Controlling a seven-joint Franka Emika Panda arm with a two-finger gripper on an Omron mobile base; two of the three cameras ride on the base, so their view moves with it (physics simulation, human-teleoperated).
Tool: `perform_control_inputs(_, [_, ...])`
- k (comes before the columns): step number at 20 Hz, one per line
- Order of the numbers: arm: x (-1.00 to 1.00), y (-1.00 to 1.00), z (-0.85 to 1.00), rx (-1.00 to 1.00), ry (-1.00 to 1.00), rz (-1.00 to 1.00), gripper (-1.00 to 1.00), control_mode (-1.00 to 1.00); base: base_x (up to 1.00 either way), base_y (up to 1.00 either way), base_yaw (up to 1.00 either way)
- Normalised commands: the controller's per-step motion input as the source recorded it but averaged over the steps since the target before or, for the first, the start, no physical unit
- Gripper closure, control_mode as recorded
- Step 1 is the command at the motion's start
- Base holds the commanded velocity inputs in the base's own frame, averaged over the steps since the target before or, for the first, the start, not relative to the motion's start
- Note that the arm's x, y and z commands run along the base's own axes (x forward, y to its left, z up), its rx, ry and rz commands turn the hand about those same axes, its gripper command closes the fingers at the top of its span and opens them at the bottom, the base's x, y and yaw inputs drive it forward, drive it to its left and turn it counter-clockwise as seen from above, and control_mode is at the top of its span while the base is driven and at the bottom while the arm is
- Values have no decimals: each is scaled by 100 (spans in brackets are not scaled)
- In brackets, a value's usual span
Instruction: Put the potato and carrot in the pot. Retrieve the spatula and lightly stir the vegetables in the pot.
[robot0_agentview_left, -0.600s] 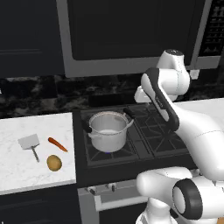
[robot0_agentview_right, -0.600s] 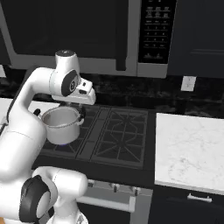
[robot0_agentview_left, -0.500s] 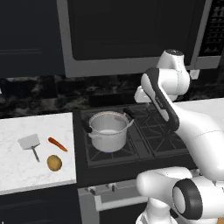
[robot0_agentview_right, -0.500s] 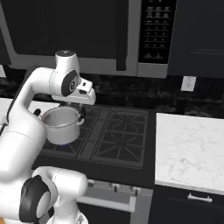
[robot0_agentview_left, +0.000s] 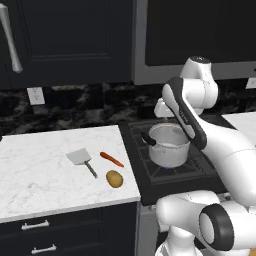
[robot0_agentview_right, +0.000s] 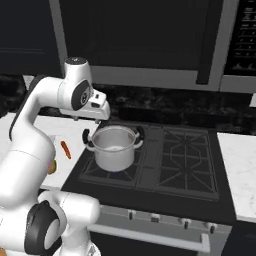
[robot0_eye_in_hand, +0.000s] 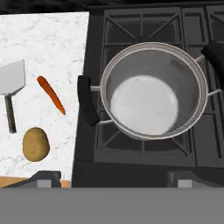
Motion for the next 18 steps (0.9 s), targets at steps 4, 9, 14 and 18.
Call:
perform_control_inputs(4, [0, 0, 0, 0, 0, 0, -100, 100, 0, 76, 0])
perform_control_inputs(9, [0, 6, -1, -1, 0, 0, -100, -100, 0, 21, 0])
perform_control_inputs(14, [0, 46, -32, -6, 4, 0, -100, -100, 0, 0, 0])
perform_control_inputs(18, [0, 88, -66, -13, 13, 0, -100, -100, 0, 0, 0])
